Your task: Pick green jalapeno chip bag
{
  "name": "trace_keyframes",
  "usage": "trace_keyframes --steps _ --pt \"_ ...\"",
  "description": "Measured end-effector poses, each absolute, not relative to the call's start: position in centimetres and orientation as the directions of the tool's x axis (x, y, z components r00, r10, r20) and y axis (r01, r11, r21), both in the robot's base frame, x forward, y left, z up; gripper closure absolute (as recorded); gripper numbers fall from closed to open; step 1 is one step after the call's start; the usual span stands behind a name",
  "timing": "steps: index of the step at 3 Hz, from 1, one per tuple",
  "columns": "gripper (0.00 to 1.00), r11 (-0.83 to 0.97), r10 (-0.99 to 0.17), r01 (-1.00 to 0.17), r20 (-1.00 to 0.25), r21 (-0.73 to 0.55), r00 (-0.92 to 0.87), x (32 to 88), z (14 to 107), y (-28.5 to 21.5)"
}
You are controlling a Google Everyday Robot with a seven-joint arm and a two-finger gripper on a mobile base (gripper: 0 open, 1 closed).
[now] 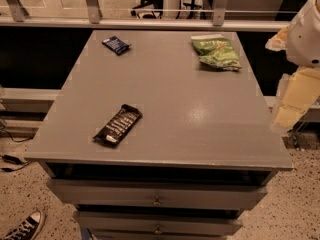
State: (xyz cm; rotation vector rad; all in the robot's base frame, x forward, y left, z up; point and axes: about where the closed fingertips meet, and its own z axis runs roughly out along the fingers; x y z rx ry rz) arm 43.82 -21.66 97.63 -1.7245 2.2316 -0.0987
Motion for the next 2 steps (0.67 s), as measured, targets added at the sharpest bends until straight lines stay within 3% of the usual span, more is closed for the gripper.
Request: trace_keyframes --steps 2 --pt "0.0 0.297 -0.944 -0.911 -0.23 -0.285 -0.236 45.5 97.1 -22.3"
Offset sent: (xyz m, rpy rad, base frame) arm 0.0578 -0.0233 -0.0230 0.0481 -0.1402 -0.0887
